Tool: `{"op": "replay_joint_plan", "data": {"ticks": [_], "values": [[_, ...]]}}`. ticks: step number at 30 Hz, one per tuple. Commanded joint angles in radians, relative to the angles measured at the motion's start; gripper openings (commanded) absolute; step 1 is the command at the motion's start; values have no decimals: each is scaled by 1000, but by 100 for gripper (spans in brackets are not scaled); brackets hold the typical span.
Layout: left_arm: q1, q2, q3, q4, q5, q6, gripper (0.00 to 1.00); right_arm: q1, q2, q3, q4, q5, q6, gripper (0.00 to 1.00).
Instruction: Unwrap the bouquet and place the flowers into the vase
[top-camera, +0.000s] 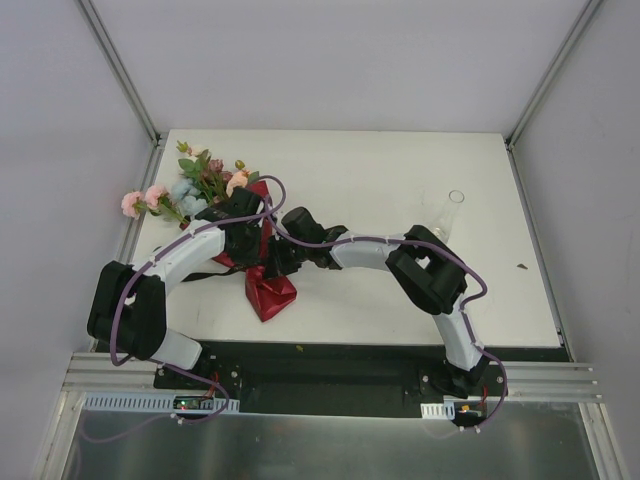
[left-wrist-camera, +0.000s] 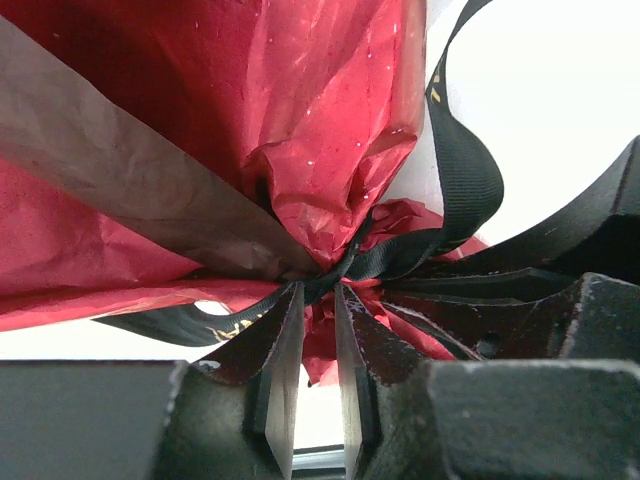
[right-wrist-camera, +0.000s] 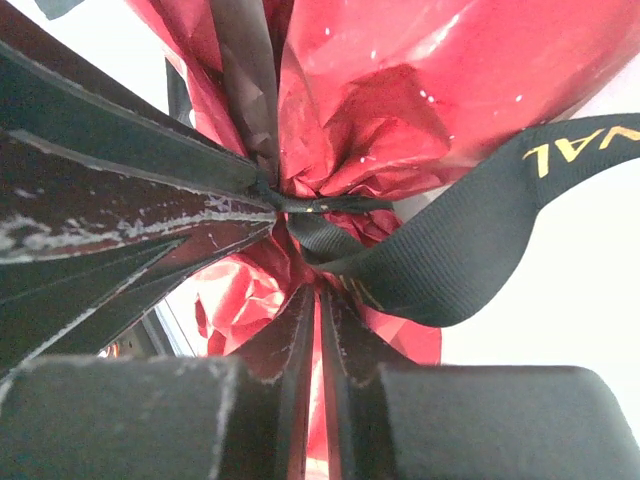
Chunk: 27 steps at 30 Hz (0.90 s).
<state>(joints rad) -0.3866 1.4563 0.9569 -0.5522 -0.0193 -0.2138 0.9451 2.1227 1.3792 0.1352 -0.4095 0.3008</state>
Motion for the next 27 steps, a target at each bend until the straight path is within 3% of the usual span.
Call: {"op": "replay_joint_plan", "data": {"ticks": [1,12,15,19,27], "values": [[-6,-16,28,-54,-50,39,18,-15,-30,-19,-22,12,-20,9],[-6,62,55,-58,-31,44,20,-12,-37,-19,-20,11,-15,9],[-6,64,62,-60,-40,45,11,-12,-38,-16,-20,9,-11,9],[-6,-19,69,-54,-59,28,0,-11,-41,-12,-20,12,-11,9],[-6,-187,42,-8,-123,-24,0,-8,-52,-14,-26,18,-15,9]]}}
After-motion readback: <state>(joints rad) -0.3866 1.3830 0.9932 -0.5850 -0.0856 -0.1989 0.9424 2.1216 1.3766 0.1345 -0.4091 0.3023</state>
